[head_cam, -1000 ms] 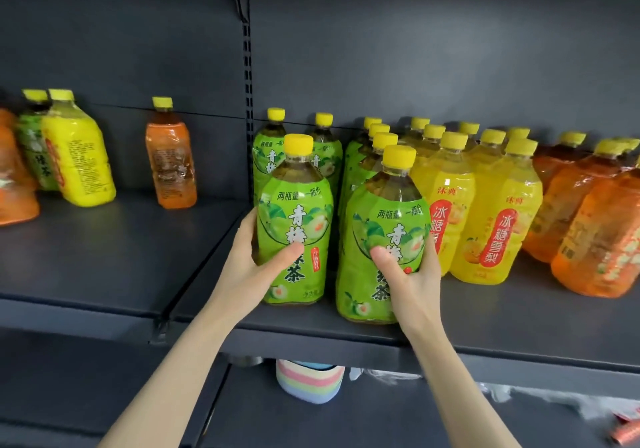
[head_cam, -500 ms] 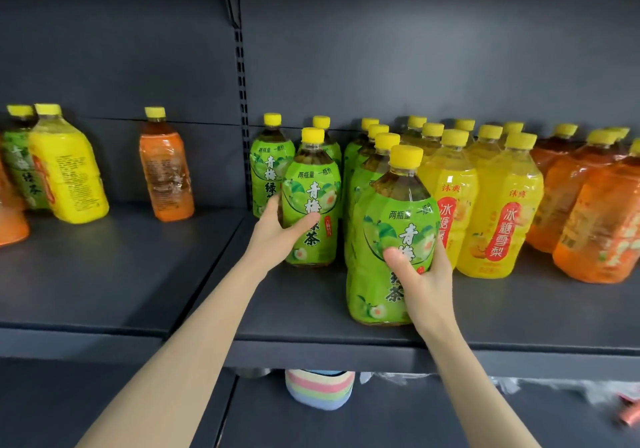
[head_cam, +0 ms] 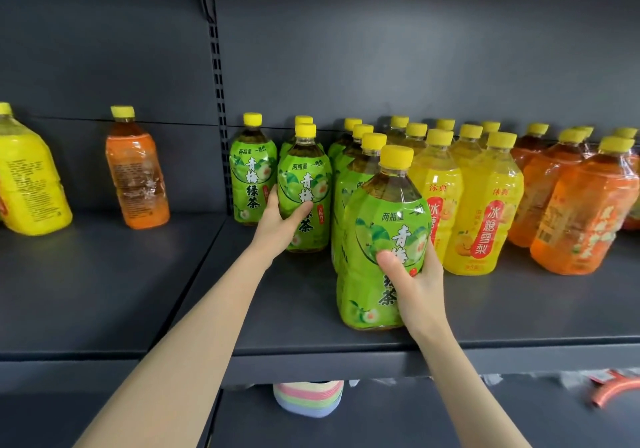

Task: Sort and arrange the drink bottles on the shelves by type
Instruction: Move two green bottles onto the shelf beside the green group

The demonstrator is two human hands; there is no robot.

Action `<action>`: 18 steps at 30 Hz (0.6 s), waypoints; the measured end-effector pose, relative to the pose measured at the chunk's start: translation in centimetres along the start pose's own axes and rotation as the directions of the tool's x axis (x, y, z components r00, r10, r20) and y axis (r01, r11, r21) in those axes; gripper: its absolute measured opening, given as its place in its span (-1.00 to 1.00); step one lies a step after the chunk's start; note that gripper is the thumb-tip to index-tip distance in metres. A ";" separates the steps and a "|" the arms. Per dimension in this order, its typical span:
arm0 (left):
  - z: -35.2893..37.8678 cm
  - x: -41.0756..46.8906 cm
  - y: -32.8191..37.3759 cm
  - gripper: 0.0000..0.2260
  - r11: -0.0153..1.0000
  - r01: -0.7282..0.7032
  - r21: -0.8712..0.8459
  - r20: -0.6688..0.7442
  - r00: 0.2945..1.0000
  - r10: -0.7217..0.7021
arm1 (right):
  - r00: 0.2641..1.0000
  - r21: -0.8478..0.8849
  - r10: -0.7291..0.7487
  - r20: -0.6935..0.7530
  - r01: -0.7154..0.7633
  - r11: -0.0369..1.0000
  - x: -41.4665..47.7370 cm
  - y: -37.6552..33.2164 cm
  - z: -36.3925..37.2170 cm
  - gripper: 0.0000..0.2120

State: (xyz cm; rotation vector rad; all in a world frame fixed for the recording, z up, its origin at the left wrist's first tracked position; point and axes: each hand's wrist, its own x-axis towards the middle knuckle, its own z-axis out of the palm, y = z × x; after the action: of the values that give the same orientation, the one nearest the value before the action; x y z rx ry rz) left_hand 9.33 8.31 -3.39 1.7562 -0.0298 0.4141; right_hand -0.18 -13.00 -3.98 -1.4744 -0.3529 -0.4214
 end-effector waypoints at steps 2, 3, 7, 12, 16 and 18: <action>0.0 0.3 -0.1 -0.31 1.000 0.005 -0.020 0.004 1.000 -0.005 | 1.000 0.001 -0.002 0.002 0.002 1.000 0.0 0.1 0.0 -0.39; 0.0 0.5 0.0 -0.32 1.000 0.008 -0.029 0.010 1.000 -0.008 | 1.000 0.001 -0.002 0.002 0.002 1.000 0.0 0.1 0.0 -0.39; 0.2 0.9 -0.2 -0.35 0.998 0.003 -0.061 0.010 1.000 -0.003 | 1.000 0.006 0.002 0.010 -0.002 1.000 0.1 0.3 -0.1 -0.40; 0.5 1.0 -0.2 -0.37 0.997 -0.011 -0.071 -0.004 1.000 0.011 | 1.000 0.017 0.008 0.009 -0.008 1.000 0.3 0.4 -0.1 -0.31; 0.4 0.8 0.0 -0.38 0.997 0.017 -0.076 -0.014 1.000 -0.018 | 1.000 0.000 0.008 0.009 -0.008 1.000 0.2 0.4 -0.1 -0.33; 0.4 0.3 0.0 -0.34 0.996 0.051 -0.078 -0.048 0.997 -0.055 | 1.000 -0.002 0.006 0.010 -0.006 1.000 0.2 0.3 -0.1 -0.31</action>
State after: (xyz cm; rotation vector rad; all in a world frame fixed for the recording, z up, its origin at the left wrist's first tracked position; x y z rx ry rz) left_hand 9.72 7.99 -3.32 1.6667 0.0356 0.4127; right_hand 0.11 -13.12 -4.20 -1.4797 -0.3557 -0.4098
